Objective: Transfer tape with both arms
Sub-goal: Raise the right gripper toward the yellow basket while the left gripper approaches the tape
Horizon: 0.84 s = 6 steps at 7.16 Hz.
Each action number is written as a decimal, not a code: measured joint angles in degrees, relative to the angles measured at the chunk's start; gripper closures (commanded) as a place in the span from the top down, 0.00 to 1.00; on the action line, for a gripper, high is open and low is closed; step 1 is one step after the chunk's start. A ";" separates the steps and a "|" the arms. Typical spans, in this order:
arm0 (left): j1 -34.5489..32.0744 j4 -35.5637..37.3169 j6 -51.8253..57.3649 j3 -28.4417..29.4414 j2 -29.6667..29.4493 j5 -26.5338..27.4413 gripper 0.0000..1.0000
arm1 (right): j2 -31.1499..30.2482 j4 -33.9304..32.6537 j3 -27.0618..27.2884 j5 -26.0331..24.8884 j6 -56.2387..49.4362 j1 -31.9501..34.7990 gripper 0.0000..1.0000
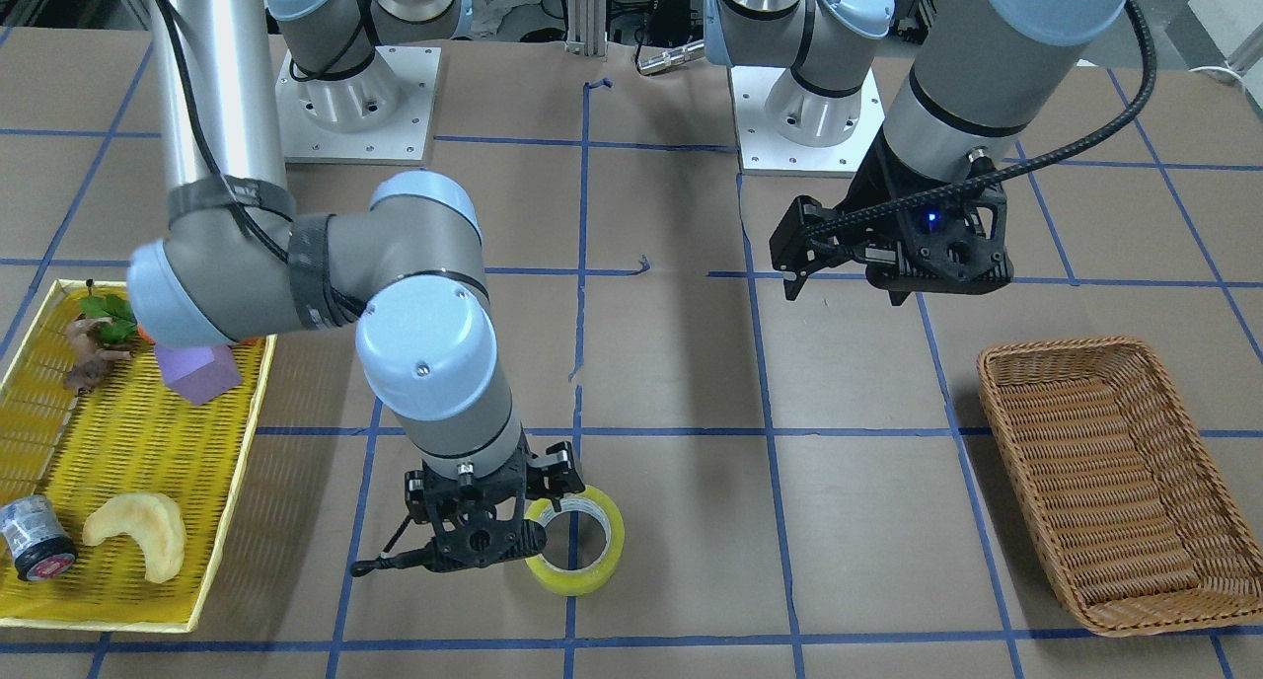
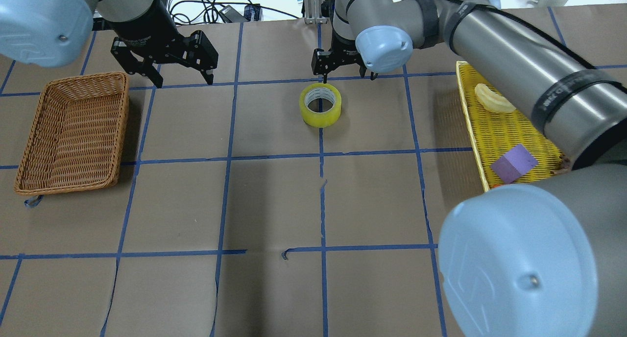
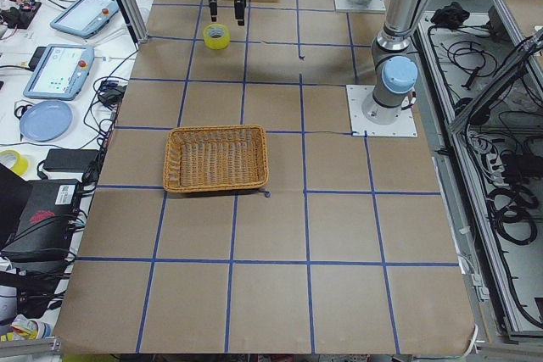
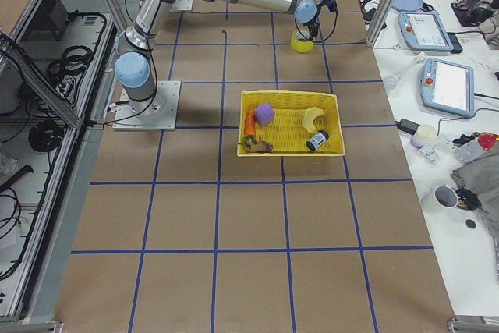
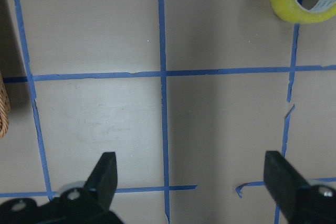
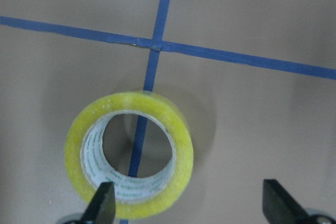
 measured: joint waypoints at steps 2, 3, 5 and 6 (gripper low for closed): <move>-0.53 1.85 0.26 0.12 -0.55 -0.06 1.00 | -8.62 9.31 0.82 -0.31 -0.53 -5.14 1.00; -1.00 2.09 0.28 0.12 -0.80 -0.09 1.00 | -13.31 12.33 2.25 -0.05 -1.72 -8.04 1.00; -4.05 4.72 -0.32 0.27 -2.52 -0.46 1.00 | -22.30 15.15 7.68 0.01 -4.58 -11.45 1.00; -5.80 9.57 -2.26 0.26 -4.97 -3.04 1.00 | -24.94 15.65 9.81 0.05 -5.06 -11.88 1.00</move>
